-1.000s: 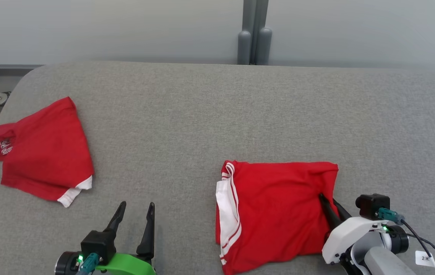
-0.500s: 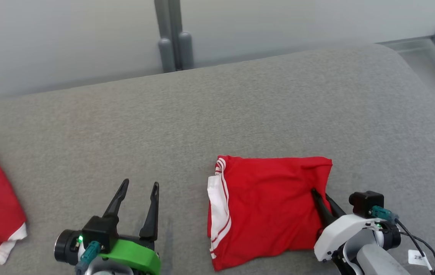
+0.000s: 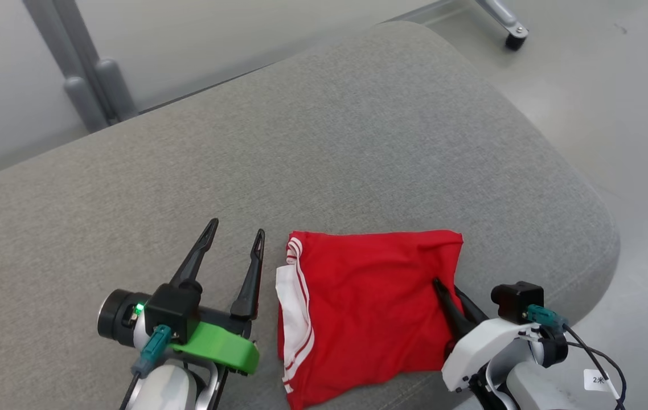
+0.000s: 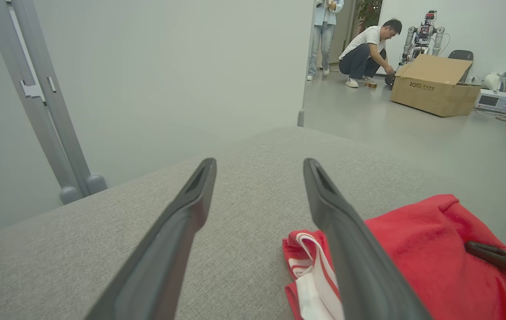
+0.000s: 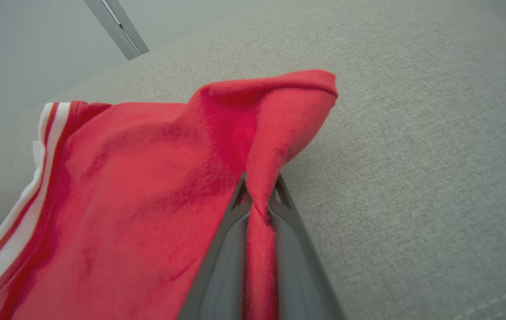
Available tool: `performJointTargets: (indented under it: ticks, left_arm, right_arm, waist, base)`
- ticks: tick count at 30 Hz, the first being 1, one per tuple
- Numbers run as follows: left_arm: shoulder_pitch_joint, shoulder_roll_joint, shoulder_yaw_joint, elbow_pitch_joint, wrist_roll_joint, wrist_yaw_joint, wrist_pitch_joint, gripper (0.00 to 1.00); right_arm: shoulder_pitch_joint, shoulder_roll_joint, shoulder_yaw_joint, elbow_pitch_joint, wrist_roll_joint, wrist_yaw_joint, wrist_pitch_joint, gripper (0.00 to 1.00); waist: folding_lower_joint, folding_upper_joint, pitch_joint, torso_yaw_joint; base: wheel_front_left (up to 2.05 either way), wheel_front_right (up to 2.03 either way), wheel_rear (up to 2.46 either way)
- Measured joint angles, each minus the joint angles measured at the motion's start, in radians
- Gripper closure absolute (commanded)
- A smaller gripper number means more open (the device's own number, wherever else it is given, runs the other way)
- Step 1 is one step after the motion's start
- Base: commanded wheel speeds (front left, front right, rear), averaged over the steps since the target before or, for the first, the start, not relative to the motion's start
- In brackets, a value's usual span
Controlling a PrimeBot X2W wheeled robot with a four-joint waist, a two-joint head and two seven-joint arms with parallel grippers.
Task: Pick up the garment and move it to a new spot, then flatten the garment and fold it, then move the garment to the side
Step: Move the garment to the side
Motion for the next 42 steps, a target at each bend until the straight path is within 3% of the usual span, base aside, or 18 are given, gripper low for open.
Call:
performJointTargets:
  ticks: [7,13,18,23,29,37,41,42]
  left_arm:
    - [-0.06,0.016,-0.058,-0.01,0.018,-0.001,0.0,0.0]
    - [-0.112,0.055,-0.101,-0.029,0.045,-0.001,0.0,0.0]
    - [-0.175,0.077,-0.125,-0.05,0.061,-0.002,0.0,0.0]
    - [-0.224,0.095,-0.144,-0.073,0.069,-0.002,0.0,0.0]
    - [-0.265,0.1,-0.156,-0.109,0.079,-0.002,0.0,0.0]
    - [-0.266,0.1,-0.148,-0.136,0.083,0.001,0.0,0.0]
    - [-0.265,0.096,-0.143,-0.147,0.083,0.002,-0.001,0.0]
    - [-0.264,0.096,-0.141,-0.15,0.083,0.002,-0.001,0.0]
  right_arm:
    - [-0.048,0.007,0.002,-0.02,-0.002,0.0,0.0,1.0]
    - [-0.18,-0.001,-0.002,-0.023,-0.035,0.0,0.0,1.0]
    - [-0.363,-0.048,-0.062,0.018,-0.075,0.0,0.0,1.0]
    - [-0.56,-0.109,-0.221,0.085,-0.114,0.0,0.0,1.0]
    - [-0.703,-0.2,-0.441,0.191,-0.27,0.0,0.0,1.0]
    - [-0.734,-0.306,-0.811,0.27,-0.519,0.0,0.0,1.0]
    - [-0.732,-0.313,-0.944,0.297,-0.628,0.0,0.004,1.0]
    - [-0.731,-0.31,-0.973,0.307,-0.65,0.0,0.012,0.65]
  waist:
    - [0.0,0.0,0.076,-0.068]
    - [0.0,0.0,0.13,-0.053]
    - [0.0,0.0,0.198,-0.008]
    - [0.0001,0.0,0.291,0.056]
    - [0.0002,0.0,0.401,0.146]
    - [0.0001,0.0,0.502,0.272]
    - [0.0001,0.0,0.535,0.321]
    - [0.0001,0.0,0.541,0.33]
  base:
    - [0.0,0.0,0.0]
    - [0.0,0.0,0.0]
    - [0.0,0.0,0.0]
    - [0.0,0.0,0.0]
    - [0.0,0.0,0.0]
    - [0.0,0.0,0.0]
    - [0.0,0.0,0.0]
    - [0.0,0.0,0.0]
